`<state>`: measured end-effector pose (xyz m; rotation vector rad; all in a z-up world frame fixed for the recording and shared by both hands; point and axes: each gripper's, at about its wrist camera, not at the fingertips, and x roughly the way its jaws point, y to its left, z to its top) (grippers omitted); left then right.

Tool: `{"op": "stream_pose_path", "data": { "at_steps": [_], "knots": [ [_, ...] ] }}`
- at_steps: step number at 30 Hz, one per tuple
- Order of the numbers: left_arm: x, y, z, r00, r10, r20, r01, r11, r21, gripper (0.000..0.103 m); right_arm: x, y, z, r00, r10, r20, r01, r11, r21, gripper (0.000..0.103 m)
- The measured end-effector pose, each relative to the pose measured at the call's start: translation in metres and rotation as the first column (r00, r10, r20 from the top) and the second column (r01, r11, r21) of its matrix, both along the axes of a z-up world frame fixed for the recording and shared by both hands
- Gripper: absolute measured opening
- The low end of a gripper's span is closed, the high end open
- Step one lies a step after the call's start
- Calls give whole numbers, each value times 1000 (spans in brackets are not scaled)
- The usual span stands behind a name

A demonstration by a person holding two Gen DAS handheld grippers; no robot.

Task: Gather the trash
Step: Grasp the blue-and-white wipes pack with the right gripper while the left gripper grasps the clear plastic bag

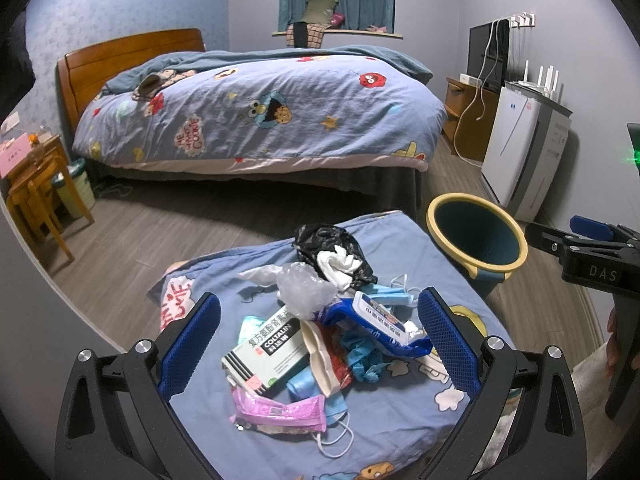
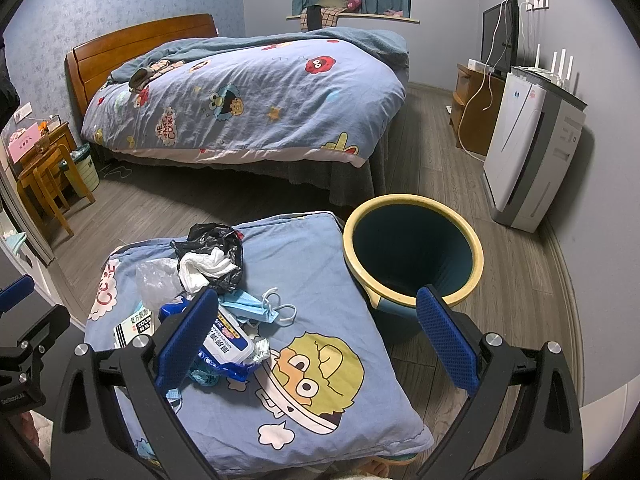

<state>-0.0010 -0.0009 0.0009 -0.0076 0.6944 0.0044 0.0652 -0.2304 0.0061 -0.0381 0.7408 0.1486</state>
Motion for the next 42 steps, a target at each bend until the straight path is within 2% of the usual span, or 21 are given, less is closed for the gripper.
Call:
{"op": "stream_pose_path", "data": {
  "at_steps": [7,11,14,17,20,24,27,31,35,37,38,39,42],
  "knots": [
    [4,3,6,999,23,44,-24,999,24,98,3,2,-3,1000,29,-5,-29,999,28,97],
    [13,10,7,995,16,95,-24,996,88,98,7,8,-15,995,94,14,-95,995,15,97],
    [30,21,2,998,2,57,-7,996,89,98,20,22,-30,989,134,-61,-135,990,-26,97],
    [46,42,-5,999,43,-1,-43,999,9,98,30,38,-49,970,178,-167,-181,983,-5,97],
    [60,64,-17,994,102,-27,-102,995,-3,98,33,56,-67,945,230,-234,-234,972,8,97],
    [70,82,-30,982,178,-55,-177,984,22,98,30,76,-79,930,282,-237,-289,957,4,97],
    [71,95,-37,974,211,-83,-213,977,-16,98,33,94,-90,917,319,-241,-327,945,7,96],
    [69,95,-36,974,213,-79,-215,977,-13,98,37,114,-113,888,358,-288,-365,930,30,76],
    [69,85,-38,981,178,-79,-176,984,28,98,38,134,-134,872,374,-317,-409,911,-49,61],
    [69,81,-39,983,164,-85,-161,986,40,97,43,133,-143,872,349,-343,-389,920,-51,45],
    [70,81,-40,983,160,-88,-158,987,37,97,46,131,-146,871,337,-358,-374,926,-40,41],
    [70,81,-41,984,154,-95,-152,988,28,96,48,128,-149,867,332,-373,-365,931,-21,31],
    [72,79,-44,984,142,-105,-141,990,23,96,49,123,-145,863,324,-388,-354,935,-5,22]
  ]
}}
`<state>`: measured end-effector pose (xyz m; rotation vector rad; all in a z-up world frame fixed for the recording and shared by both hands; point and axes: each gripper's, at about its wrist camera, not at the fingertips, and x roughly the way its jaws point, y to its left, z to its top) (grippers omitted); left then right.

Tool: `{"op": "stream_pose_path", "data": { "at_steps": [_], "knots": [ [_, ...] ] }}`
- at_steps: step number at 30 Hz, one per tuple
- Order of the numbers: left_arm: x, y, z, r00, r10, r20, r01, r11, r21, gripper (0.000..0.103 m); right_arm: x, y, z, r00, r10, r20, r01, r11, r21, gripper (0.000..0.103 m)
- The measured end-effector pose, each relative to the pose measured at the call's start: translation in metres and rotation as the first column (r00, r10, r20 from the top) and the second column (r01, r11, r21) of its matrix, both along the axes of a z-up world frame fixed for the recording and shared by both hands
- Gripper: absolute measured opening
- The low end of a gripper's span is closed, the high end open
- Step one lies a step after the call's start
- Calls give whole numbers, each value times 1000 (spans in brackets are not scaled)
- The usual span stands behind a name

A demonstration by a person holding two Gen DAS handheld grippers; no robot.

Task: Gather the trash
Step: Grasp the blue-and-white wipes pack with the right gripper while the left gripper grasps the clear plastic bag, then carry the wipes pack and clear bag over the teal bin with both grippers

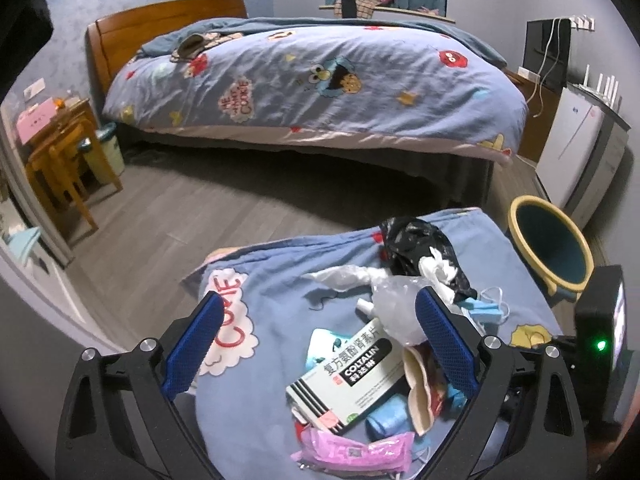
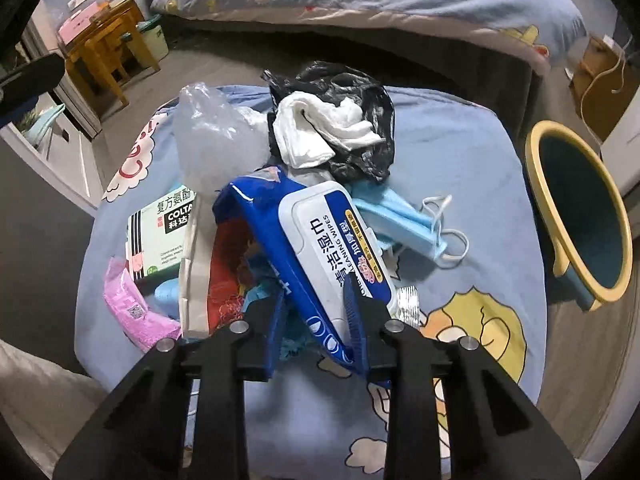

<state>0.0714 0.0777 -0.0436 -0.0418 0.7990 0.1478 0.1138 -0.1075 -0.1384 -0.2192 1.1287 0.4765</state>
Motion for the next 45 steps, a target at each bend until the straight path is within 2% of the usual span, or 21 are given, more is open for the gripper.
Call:
{"op": "stream_pose_path", "data": {
  "at_steps": [4,5,7,10,16,20,23,25,26,30,36,45],
  "knots": [
    [7,-7,-4,1000,-22,-9,22,1000,-9,93,-6,-8,20,1000,-27,-9,27,999,28,11],
    [9,-9,-6,1000,-26,-14,26,1000,-12,92,-7,-13,26,999,-35,-22,36,998,53,10],
    [15,-15,-12,998,-45,-35,44,999,-21,81,-6,-19,33,998,-49,-41,52,995,89,10],
    [24,-26,-24,995,-77,-71,76,997,-20,75,-3,-33,45,995,-88,-56,95,985,147,9],
    [40,-52,-44,983,-150,-107,146,988,-39,70,10,-57,62,987,-160,-31,163,965,206,9],
    [51,-72,-63,968,-194,-157,193,981,-20,67,21,-70,62,978,-205,-43,209,949,237,9],
    [58,-77,-76,957,-202,-208,204,979,-8,50,25,-74,63,976,-214,-46,219,942,253,9],
    [58,-76,-80,955,-199,-220,202,979,-5,24,28,-73,65,976,-212,-43,216,941,261,9],
    [58,-75,-79,957,-190,-219,196,981,8,21,28,-73,65,976,-212,-42,215,940,265,9],
    [51,-66,-63,972,-169,-161,171,985,-1,12,26,-71,72,979,-203,-27,202,938,281,9],
    [36,-60,-25,988,-148,-36,149,989,3,10,25,-72,99,980,-196,24,178,928,327,9],
    [23,-82,27,976,-194,99,190,981,49,10,40,-120,153,955,-269,126,197,891,409,9]
  ]
}}
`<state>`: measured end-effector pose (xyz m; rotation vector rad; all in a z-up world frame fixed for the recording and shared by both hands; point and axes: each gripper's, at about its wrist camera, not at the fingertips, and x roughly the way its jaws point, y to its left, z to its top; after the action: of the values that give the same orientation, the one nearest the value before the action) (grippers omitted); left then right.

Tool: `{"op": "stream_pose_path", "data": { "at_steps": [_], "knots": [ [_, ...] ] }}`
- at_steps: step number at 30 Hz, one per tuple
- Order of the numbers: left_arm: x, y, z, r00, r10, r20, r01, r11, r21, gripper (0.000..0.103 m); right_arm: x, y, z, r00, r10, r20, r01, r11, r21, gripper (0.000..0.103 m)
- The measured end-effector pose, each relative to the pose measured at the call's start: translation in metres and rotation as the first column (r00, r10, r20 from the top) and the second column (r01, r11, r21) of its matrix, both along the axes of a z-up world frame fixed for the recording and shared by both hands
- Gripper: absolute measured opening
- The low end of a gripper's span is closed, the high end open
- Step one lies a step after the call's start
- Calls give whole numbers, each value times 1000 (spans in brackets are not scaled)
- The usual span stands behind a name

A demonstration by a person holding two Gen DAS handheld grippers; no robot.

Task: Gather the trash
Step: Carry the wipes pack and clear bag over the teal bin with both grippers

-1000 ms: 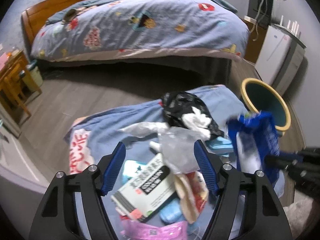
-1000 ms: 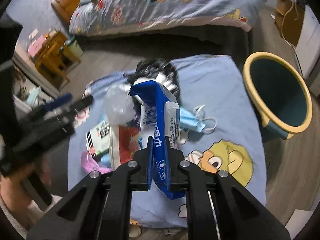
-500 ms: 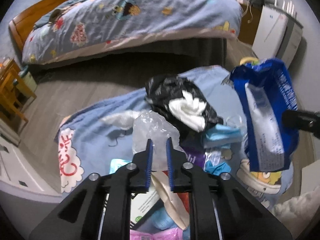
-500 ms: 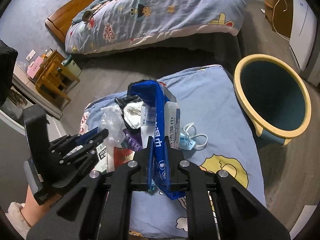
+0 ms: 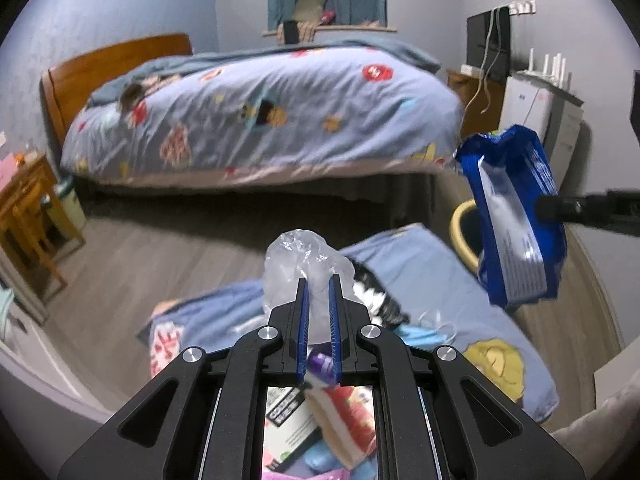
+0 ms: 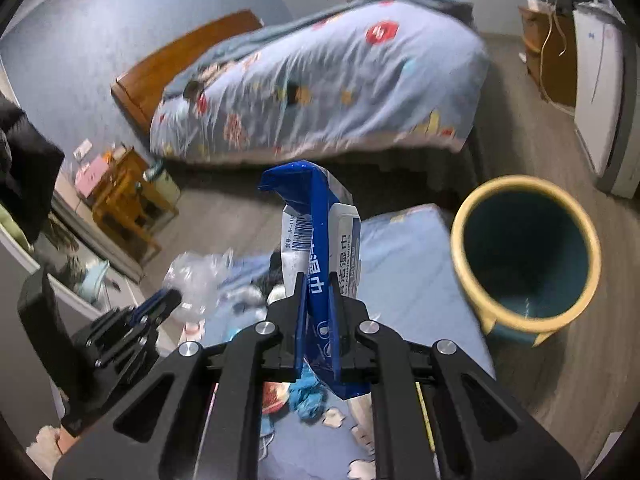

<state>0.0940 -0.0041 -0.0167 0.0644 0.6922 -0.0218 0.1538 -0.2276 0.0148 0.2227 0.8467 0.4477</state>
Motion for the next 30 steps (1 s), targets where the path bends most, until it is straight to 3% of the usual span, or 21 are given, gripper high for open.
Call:
{"op": "stream_pose_path", "data": {
  "at_steps": [9,14,19,20,24,25,28,30],
  "knots": [
    [31,-53,23,995,-101,23,100,995,14,10,41,-78,22,982,-166,91,170,985,-35,9],
    [58,-92,23,984,-175,23,174,985,18,10,70,-114,1,967,-251,48,253,967,-38,9],
    [78,-113,8,973,-228,-34,228,974,6,12,87,-133,-25,959,-281,-24,280,959,-45,9],
    [79,-113,2,972,-230,-50,230,973,-5,15,90,-134,-27,960,-277,-33,276,960,-42,9],
    [69,-118,-45,958,-251,-139,245,968,-57,53,92,-133,-25,964,-265,-28,265,964,-22,9],
    [66,-120,-58,953,-256,-162,247,966,-73,57,91,-133,-24,964,-263,-28,263,965,-16,9],
    [56,-129,-100,925,-279,-258,256,959,-120,58,88,-134,-24,966,-258,-31,258,966,-10,9],
    [49,-139,-126,900,-288,-327,275,958,-86,58,88,-134,-24,963,-267,-32,267,964,-6,9]
  ]
}}
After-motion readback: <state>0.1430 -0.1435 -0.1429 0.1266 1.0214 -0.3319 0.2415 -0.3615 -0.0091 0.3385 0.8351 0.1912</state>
